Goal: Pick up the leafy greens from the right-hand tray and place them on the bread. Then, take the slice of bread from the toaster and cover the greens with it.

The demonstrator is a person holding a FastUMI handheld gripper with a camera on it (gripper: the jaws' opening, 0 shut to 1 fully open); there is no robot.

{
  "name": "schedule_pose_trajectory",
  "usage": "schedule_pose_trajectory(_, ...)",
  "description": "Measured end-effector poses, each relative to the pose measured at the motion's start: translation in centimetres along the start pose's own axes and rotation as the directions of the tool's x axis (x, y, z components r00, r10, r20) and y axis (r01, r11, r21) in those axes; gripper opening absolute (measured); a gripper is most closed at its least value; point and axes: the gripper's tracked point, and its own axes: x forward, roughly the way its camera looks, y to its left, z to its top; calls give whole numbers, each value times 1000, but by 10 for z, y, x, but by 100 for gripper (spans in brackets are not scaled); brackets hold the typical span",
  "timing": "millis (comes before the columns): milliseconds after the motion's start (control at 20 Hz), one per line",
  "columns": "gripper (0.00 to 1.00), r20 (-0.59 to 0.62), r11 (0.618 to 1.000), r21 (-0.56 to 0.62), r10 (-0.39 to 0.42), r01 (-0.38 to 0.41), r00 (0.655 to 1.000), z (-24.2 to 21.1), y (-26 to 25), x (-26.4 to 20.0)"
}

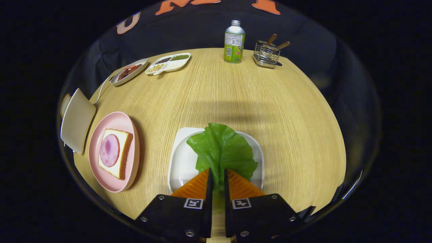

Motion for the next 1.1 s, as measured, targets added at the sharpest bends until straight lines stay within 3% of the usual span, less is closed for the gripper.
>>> schedule_pose_trajectory(150, 4, 29, 995, 66, 76, -78, 997, 7, 9, -8)
schedule_pose_trajectory(350, 4, 94, 991, 60, 111, -116, 989, 20, 16, -21)
schedule_pose_trajectory(600, 4, 172, 974, 34, 214, -223, 962, 41, 46, -48)
schedule_pose_trajectory(1100, 4, 235, 925, -161, 376, -345, 896, 63, 134, -81)
